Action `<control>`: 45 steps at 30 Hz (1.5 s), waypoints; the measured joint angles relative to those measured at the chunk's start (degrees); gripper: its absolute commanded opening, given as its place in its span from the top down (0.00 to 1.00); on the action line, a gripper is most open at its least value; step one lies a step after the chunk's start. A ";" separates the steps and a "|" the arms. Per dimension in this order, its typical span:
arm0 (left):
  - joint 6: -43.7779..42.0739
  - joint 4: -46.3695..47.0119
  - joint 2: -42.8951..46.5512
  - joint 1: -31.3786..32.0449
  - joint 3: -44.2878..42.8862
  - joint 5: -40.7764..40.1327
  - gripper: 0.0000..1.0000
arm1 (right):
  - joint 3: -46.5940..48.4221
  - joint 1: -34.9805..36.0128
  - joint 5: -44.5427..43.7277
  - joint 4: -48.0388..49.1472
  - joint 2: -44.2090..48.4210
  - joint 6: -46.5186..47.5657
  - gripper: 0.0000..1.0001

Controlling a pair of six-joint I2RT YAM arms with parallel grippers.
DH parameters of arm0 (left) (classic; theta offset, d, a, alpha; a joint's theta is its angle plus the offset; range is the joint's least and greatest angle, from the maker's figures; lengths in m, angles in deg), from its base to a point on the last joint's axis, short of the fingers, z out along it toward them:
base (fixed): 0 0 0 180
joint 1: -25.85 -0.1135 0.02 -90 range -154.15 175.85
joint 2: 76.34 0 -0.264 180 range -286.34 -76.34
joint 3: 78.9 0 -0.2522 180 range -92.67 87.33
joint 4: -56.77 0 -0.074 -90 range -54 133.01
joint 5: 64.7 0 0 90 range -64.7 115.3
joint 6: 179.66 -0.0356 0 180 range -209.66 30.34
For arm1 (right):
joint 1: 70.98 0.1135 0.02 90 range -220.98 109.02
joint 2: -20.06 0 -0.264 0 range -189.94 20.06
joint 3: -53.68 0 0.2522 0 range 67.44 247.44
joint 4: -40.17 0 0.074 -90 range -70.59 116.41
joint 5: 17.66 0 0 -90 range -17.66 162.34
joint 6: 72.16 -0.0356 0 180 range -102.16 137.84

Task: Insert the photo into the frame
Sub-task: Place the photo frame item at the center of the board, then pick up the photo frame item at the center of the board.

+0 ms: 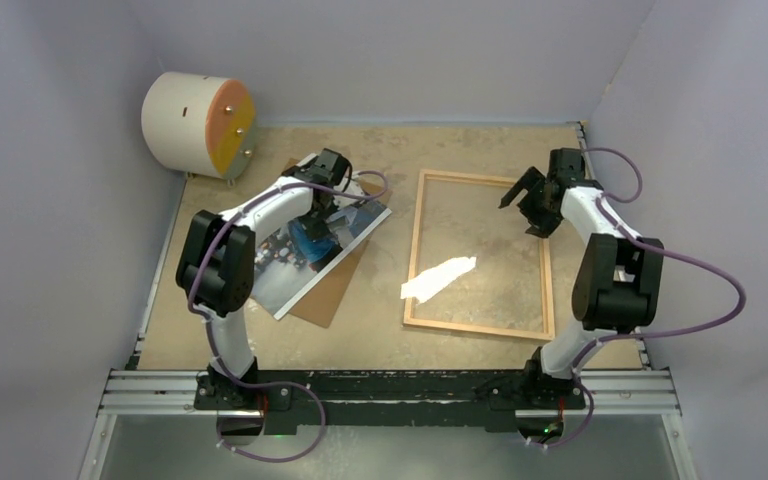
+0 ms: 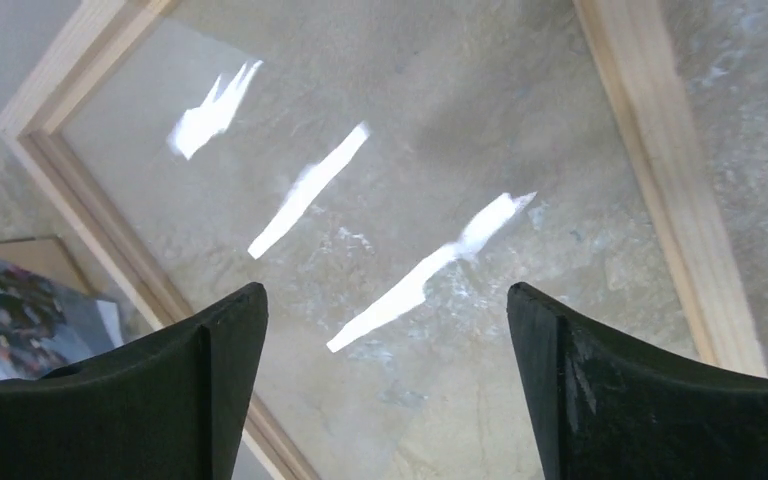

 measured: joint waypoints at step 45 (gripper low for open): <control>1.95 8.90 -22.53 4.94 -23.85 1.18 0.06 | -55.01 11.54 17.62 72.48 12.15 -37.00 0.25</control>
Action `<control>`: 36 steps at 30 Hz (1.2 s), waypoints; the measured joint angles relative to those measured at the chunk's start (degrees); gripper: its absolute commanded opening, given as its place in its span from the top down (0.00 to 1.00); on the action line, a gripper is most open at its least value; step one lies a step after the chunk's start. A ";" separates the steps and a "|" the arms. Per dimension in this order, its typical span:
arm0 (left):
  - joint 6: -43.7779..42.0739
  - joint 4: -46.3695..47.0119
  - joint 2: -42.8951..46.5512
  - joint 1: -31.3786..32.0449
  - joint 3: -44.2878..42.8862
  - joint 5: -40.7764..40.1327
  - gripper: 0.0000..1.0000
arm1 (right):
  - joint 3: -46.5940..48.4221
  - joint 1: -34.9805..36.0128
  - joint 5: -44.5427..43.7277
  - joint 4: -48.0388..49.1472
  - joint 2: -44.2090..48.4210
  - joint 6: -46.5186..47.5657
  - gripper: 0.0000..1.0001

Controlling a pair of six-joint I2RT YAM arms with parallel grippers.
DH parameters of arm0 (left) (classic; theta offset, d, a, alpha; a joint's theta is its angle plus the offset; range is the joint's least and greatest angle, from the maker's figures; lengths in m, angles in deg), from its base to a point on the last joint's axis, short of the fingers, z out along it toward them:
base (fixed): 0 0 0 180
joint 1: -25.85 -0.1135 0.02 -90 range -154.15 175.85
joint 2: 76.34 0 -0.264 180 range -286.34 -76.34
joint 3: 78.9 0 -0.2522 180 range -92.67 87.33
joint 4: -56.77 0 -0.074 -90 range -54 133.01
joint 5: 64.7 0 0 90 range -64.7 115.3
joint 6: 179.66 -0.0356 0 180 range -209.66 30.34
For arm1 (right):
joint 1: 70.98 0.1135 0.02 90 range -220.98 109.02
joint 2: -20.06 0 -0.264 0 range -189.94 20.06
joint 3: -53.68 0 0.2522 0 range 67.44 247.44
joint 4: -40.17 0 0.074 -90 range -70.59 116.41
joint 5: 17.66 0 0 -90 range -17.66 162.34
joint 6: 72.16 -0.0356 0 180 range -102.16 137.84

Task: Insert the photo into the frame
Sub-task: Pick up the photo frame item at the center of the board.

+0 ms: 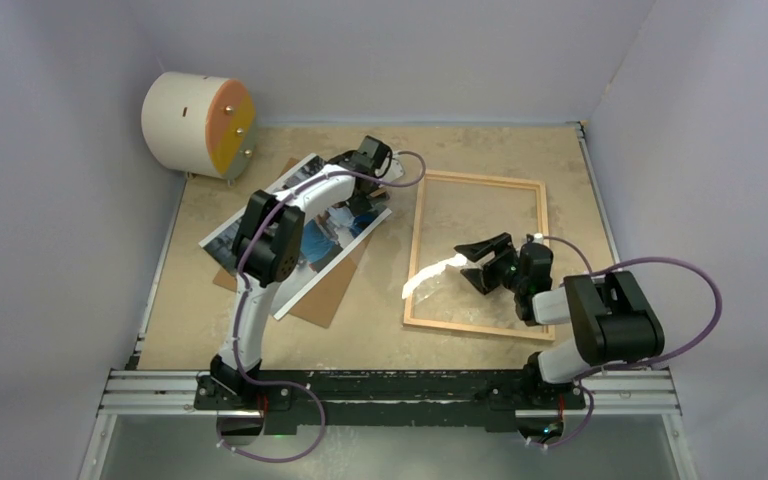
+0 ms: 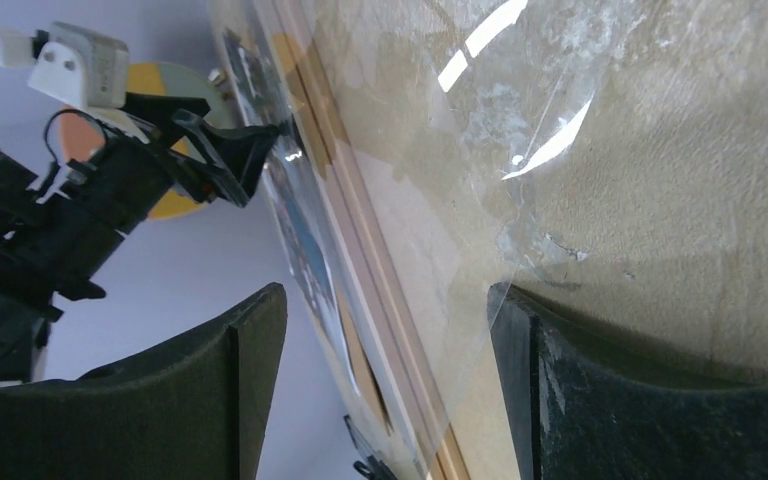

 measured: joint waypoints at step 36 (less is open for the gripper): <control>-0.81 -7.72 1.66 1.42 -3.45 0.07 0.03 | 32.79 2.03 -6.58 -31.50 14.53 19.58 1.00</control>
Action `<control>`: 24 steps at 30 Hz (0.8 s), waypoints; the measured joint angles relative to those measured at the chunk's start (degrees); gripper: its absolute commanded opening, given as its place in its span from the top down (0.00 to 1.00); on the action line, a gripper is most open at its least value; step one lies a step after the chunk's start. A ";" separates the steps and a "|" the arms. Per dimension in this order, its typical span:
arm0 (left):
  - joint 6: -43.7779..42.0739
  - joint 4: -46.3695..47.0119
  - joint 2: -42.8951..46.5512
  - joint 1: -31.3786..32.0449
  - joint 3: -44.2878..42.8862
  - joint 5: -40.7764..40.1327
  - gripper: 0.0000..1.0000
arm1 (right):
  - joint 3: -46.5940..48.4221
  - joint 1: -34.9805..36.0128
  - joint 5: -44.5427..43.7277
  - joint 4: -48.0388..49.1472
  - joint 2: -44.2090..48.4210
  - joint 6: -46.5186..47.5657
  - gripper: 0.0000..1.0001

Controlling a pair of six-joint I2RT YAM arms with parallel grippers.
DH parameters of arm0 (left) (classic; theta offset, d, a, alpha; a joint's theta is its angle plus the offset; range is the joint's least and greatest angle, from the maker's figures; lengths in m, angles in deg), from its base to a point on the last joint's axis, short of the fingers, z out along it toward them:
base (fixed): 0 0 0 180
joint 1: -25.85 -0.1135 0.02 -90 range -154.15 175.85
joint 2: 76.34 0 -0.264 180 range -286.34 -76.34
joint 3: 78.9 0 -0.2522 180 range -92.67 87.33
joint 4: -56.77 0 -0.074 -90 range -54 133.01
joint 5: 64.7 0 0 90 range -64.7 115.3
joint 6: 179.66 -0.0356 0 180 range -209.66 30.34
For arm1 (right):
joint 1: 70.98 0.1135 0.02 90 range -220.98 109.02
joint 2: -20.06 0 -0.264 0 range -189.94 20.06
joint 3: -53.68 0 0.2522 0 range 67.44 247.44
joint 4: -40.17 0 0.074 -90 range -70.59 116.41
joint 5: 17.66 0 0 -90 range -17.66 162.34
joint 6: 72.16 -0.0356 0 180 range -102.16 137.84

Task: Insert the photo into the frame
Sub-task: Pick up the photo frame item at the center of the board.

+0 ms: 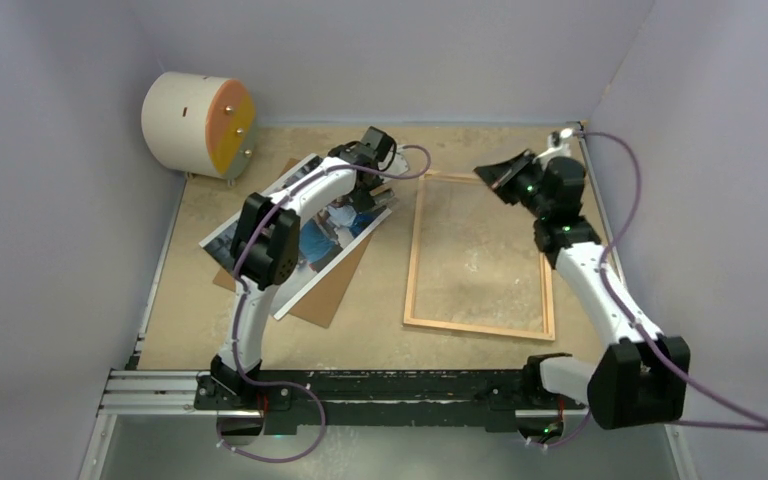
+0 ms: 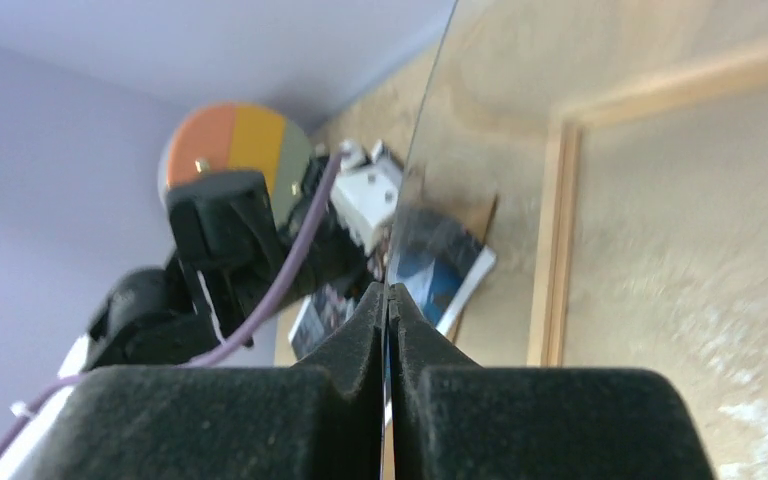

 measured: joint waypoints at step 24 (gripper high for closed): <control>18.78 3.02 2.56 12.90 -2.51 23.63 0.07 | 19.61 -10.69 -14.80 -44.09 6.34 14.80 1.00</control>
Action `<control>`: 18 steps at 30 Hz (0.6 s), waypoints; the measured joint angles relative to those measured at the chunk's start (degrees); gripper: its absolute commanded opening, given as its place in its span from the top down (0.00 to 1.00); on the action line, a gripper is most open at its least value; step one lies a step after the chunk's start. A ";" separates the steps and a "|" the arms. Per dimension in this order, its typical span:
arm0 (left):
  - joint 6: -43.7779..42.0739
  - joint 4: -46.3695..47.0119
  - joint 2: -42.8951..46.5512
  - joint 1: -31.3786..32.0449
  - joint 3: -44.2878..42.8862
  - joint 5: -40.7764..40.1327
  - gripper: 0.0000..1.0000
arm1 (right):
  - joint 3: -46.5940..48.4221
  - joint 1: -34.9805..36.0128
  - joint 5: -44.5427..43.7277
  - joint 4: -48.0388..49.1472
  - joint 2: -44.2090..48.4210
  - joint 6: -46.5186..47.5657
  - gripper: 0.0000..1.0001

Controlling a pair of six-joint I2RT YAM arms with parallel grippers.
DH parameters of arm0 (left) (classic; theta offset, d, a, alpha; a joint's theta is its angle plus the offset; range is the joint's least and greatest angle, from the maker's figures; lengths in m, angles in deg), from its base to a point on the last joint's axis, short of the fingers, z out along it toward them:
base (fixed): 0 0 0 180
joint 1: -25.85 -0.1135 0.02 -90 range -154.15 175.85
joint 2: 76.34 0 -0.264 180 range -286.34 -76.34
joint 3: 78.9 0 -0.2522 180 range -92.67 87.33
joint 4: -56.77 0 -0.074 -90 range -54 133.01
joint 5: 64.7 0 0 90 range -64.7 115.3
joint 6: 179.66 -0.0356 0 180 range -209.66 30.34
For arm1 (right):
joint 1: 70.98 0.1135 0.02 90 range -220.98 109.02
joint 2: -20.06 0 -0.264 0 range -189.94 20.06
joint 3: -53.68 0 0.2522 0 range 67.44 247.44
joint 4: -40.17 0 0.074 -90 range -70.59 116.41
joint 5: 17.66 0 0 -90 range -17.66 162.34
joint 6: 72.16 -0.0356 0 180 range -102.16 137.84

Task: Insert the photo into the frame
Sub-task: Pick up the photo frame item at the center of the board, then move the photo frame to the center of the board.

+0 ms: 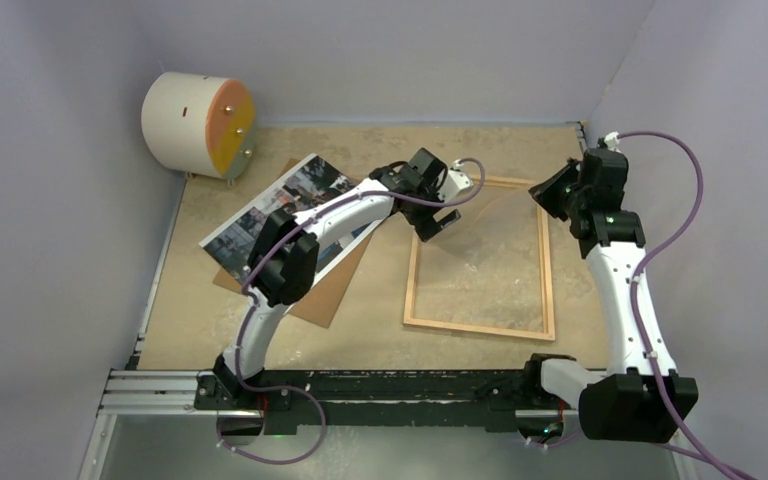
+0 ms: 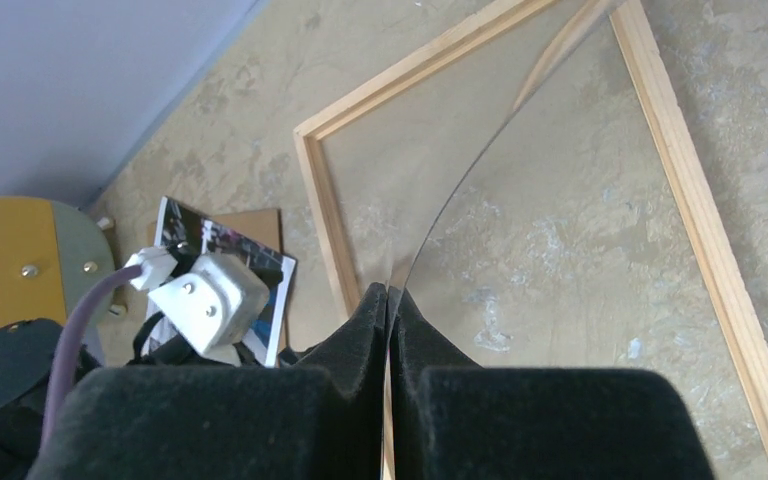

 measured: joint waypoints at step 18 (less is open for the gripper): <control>0.63 11.32 0.61 0.09 15.08 -4.07 0.11 | 1.64 0.00 1.27 -1.27 -1.20 2.49 1.00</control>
